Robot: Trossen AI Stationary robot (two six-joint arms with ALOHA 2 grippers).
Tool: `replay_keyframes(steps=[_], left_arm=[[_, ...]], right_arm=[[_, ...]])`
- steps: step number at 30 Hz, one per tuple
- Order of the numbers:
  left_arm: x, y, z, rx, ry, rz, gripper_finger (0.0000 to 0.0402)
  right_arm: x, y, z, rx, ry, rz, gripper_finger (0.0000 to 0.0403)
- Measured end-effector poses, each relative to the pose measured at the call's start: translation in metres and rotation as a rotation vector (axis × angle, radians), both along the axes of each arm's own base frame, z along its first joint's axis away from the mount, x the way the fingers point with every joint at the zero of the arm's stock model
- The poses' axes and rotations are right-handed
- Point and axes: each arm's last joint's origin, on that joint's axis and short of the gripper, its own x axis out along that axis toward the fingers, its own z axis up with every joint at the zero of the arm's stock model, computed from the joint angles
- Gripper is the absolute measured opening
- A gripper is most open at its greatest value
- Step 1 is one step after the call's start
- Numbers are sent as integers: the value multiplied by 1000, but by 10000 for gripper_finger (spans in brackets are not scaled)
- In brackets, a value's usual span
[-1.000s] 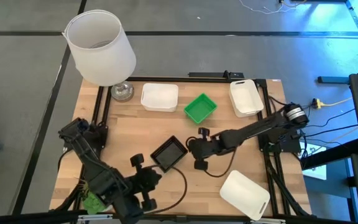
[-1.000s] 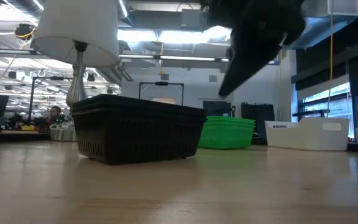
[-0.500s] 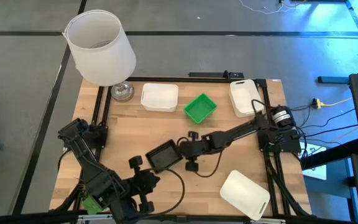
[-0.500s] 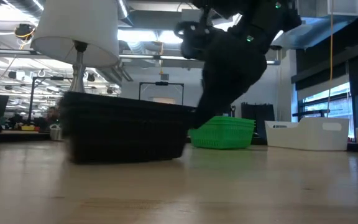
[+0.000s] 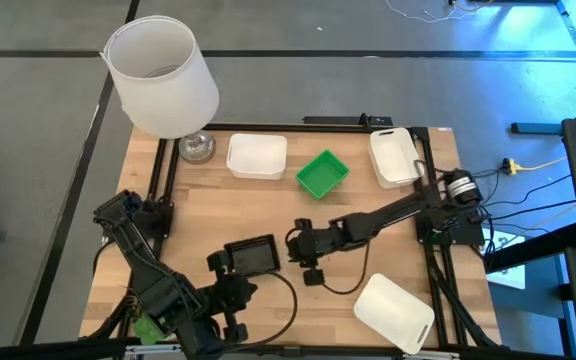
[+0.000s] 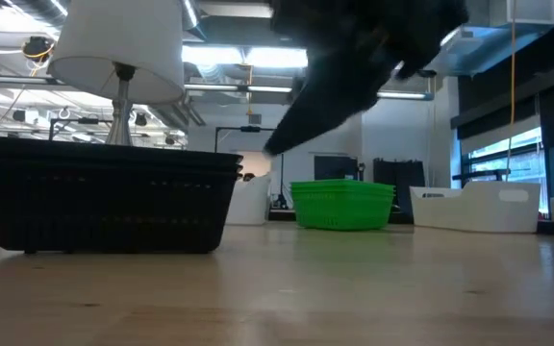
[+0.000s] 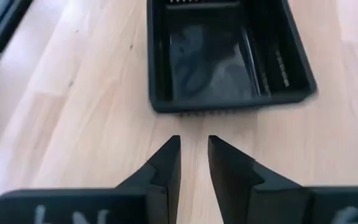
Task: Stack baskets by color
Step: Stack the bottom right white bin on the top left white bin
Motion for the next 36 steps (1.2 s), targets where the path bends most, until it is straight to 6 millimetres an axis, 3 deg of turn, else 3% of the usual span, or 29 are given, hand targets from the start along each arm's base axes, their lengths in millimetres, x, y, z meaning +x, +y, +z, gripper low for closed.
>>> replay_keyframes(steps=[4, 10, 17, 23, 26, 31, 36], left_arm=[[-1, 1, -1, 9, 10, 1, 0], [0, 4, -1, 20, 20, 8, 0], [0, 5, -2, 33, 30, 8, 0], [1, 7, -2, 40, 36, 12, 0], [1, 7, -2, 40, 37, 12, 0], [2, 8, -2, 40, 37, 17, 0], [7, 13, -2, 37, 36, 40, 0]], right_arm=[[-18, 4, 21, -24, 41, 27, 81], [-59, 22, 48, -147, 134, 226, 81], [-102, 38, 76, -120, 201, 306, 81], [-108, 46, 82, -76, 184, 388, 77], [-111, 49, 82, -93, 187, 431, 53], [-114, 48, 80, -74, 236, 386, 13], [-117, 47, 79, -66, 280, 355, 15]])
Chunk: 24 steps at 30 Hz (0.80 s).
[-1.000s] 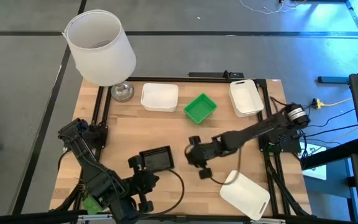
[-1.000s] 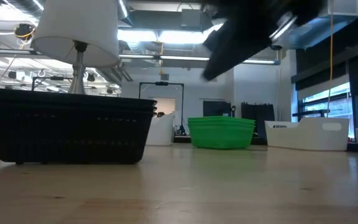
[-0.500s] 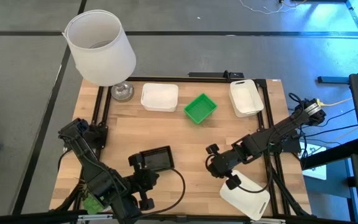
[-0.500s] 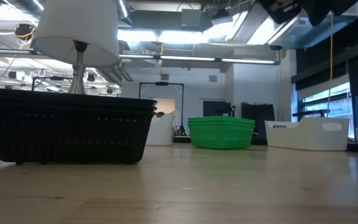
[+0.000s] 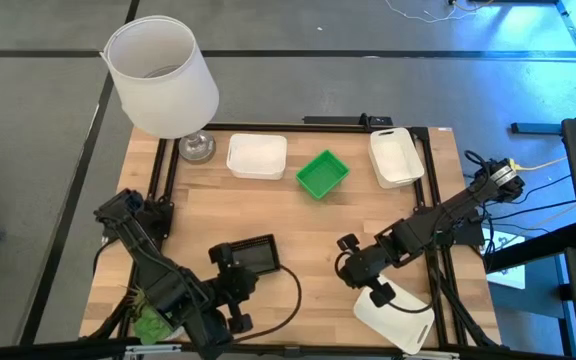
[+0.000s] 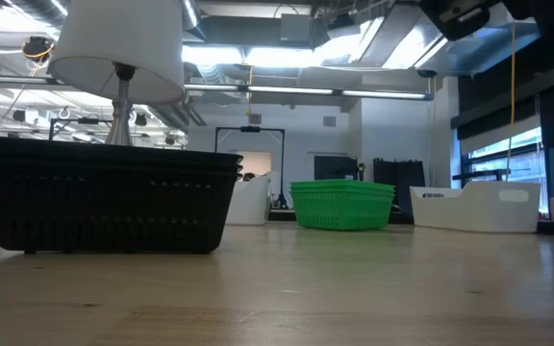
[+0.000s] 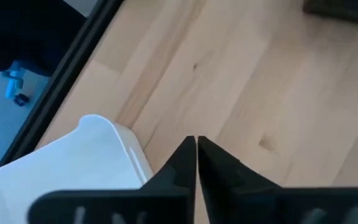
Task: Stack baskets by color
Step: Stack the bottom right white bin on the top left white bin
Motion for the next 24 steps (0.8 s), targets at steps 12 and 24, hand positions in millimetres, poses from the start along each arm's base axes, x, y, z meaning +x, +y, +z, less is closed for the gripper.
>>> replay_keyframes(steps=[12, 24], left_arm=[[13, 14, -1, -32, 36, 31, 0], [11, 16, -2, -16, 56, 29, 0]], right_arm=[[-6, -1, -3, -20, 61, 51, 146], [-23, 16, -6, -56, 112, 137, 169]])
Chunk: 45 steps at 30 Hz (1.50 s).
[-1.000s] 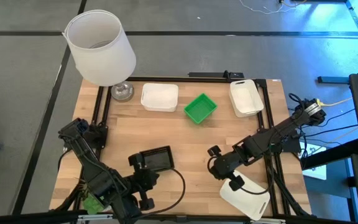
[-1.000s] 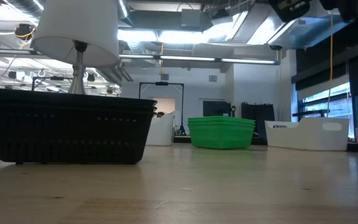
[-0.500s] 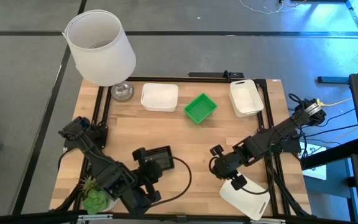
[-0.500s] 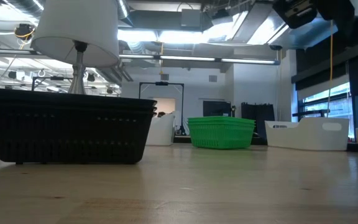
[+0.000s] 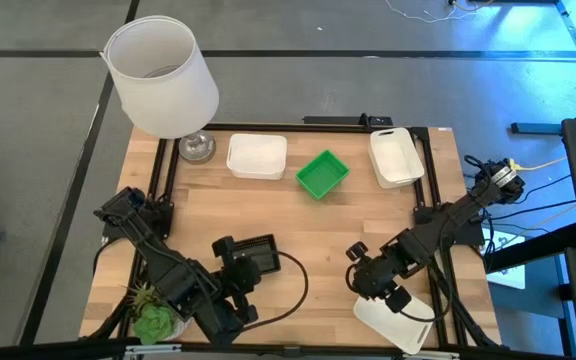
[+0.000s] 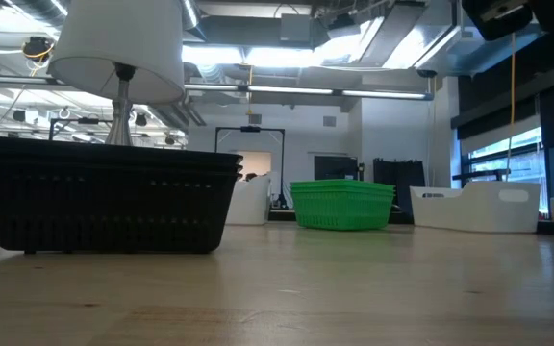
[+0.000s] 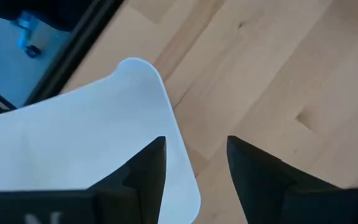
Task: Stack baskets by color
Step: Stack the bottom right white bin on the top left white bin
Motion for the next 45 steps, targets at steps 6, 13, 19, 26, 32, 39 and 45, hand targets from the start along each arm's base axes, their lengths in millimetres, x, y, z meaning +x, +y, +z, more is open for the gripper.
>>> replay_keyframes(steps=[6, 13, 19, 26, 32, 39, 45], left_arm=[[0, 0, 0, 1, 1, -1, 0], [0, 0, 0, 1, 1, -1, 0], [0, 0, 0, 1, 1, -1, 0], [0, 0, 0, 1, 1, -1, 0], [0, 0, 0, -2, 4, -3, 0], [0, -1, -1, -17, 17, -11, 0], [-1, -1, -1, -18, 17, -12, 0]], right_arm=[[1, 5, -14, -60, 55, 10, 169], [5, 9, -35, -126, 140, 10, 169], [8, 11, -54, -184, 218, 15, 168], [13, 15, -75, -235, 266, 95, 168], [17, 16, -91, -301, 282, 125, 133], [18, 17, -99, -326, 300, 151, 12], [20, 10, -94, -365, 338, 144, 4]])
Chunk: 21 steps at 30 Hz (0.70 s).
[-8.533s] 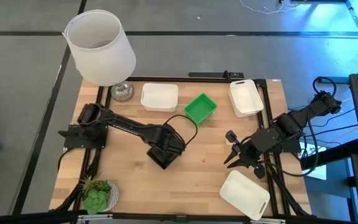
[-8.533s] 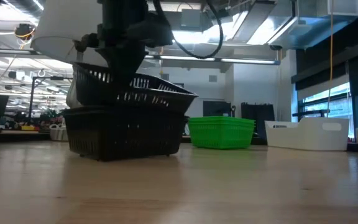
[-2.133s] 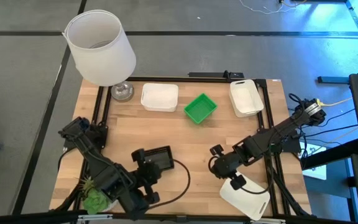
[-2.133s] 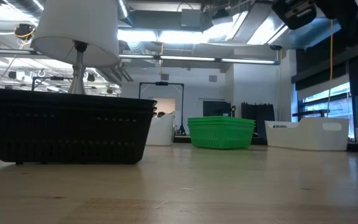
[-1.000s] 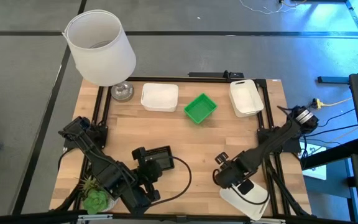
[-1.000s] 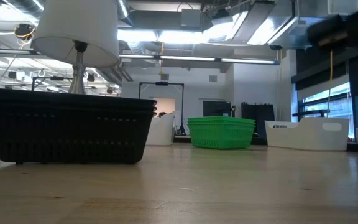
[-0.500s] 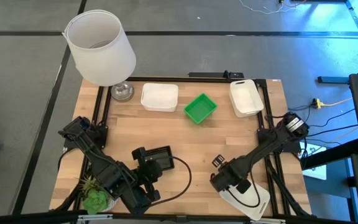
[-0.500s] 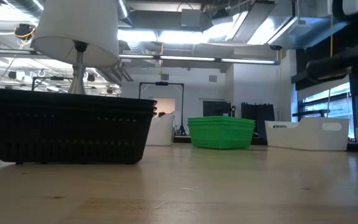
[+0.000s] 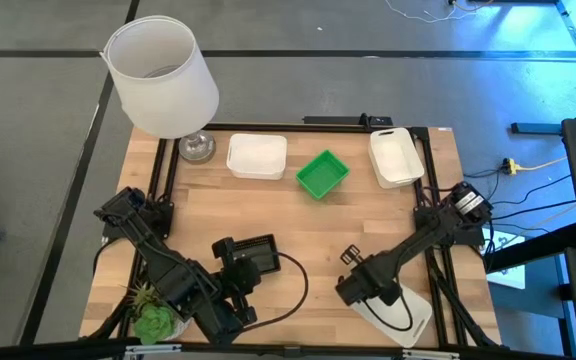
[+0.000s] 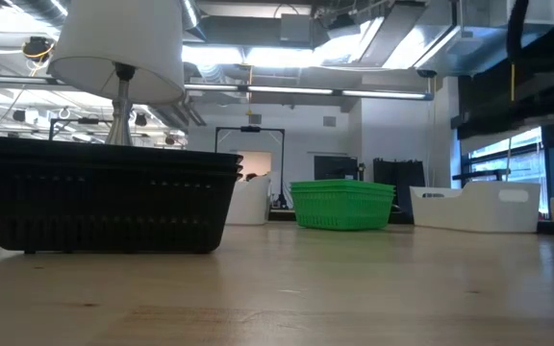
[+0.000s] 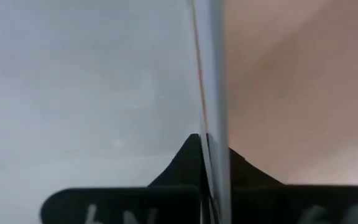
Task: Stack baskets by color
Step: Stack the bottom right white bin on the top left white bin
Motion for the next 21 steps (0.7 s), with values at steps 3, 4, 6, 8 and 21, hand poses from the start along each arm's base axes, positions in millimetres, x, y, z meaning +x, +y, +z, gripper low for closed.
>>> replay_keyframes(steps=[3, 4, 6, 8, 21], left_arm=[[1, 1, 0, -3, -5, 10, 0], [1, 2, 0, -4, -6, 14, 0], [3, 4, 0, -2, -8, 23, 0], [5, 7, 0, -1, -10, 35, 0], [11, 26, -3, 38, 71, 76, 0]], right_arm=[[4, -4, 12, -62, 4, -4, 3], [5, -6, 18, -93, 5, -3, 3], [9, -9, 29, -151, -2, -1, 2], [13, -11, 43, -205, -23, -1, 2], [40, -29, 137, -378, -260, 26, 1]])
